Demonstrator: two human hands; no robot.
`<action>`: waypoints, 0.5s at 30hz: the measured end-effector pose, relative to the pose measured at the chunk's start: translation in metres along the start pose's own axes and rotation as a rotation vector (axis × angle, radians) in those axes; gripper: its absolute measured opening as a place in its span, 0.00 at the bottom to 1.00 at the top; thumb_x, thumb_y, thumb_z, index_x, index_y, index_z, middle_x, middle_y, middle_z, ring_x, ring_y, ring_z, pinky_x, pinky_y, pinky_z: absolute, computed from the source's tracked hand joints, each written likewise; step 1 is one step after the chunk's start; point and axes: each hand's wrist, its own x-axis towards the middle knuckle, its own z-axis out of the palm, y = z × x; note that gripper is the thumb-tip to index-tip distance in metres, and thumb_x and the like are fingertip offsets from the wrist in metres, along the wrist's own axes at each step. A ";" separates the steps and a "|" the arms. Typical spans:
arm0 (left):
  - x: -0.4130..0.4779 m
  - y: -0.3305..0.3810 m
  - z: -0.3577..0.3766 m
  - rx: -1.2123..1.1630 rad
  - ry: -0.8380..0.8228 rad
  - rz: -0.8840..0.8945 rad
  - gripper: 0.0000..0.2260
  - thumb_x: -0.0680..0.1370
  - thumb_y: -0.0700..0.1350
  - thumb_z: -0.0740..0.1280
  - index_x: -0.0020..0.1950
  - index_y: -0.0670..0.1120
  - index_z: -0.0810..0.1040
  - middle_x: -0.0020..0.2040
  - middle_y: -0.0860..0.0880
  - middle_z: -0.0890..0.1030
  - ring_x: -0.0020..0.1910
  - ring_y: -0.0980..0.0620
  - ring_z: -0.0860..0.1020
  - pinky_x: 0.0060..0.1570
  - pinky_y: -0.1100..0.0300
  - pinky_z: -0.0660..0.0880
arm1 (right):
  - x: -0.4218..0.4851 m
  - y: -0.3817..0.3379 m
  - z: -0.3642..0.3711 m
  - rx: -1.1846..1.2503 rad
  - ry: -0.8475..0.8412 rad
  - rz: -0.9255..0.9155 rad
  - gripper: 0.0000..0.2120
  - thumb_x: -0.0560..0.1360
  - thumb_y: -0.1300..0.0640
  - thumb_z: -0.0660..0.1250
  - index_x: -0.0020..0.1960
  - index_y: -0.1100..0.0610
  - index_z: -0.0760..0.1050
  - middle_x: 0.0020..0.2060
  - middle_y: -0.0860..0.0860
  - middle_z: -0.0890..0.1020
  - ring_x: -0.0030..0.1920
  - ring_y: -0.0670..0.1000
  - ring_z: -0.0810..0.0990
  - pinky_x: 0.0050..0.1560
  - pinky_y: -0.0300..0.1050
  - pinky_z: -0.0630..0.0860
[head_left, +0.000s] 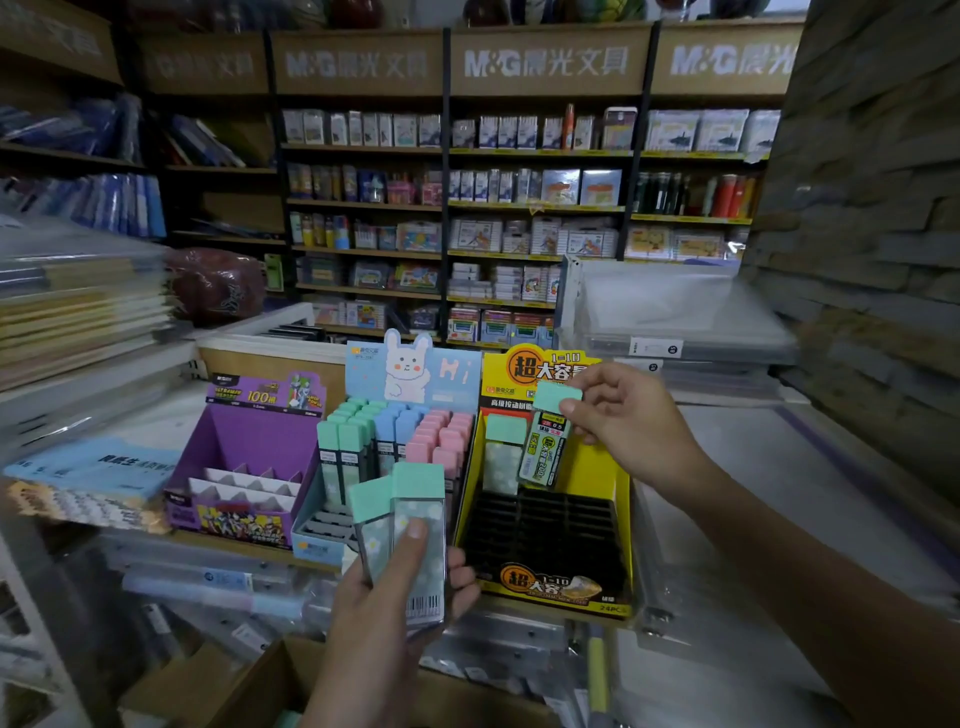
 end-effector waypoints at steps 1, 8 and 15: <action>0.000 0.000 0.000 -0.005 0.002 -0.003 0.15 0.69 0.50 0.74 0.49 0.41 0.86 0.40 0.36 0.85 0.34 0.42 0.84 0.34 0.52 0.82 | 0.000 0.005 0.000 -0.042 0.016 -0.017 0.05 0.75 0.64 0.72 0.50 0.58 0.78 0.41 0.64 0.82 0.34 0.54 0.80 0.38 0.52 0.79; 0.003 -0.001 -0.001 -0.002 0.002 -0.026 0.18 0.73 0.48 0.73 0.58 0.39 0.83 0.42 0.34 0.85 0.34 0.42 0.84 0.34 0.53 0.82 | -0.002 0.021 0.003 -0.240 0.047 -0.123 0.07 0.73 0.62 0.76 0.45 0.53 0.81 0.39 0.59 0.79 0.34 0.47 0.74 0.41 0.46 0.77; 0.004 -0.003 -0.001 -0.020 0.014 -0.036 0.18 0.73 0.48 0.73 0.58 0.38 0.83 0.41 0.34 0.85 0.32 0.43 0.84 0.32 0.53 0.82 | -0.002 0.027 0.005 -0.294 0.033 -0.175 0.10 0.73 0.62 0.75 0.44 0.48 0.78 0.36 0.54 0.78 0.32 0.43 0.73 0.37 0.39 0.74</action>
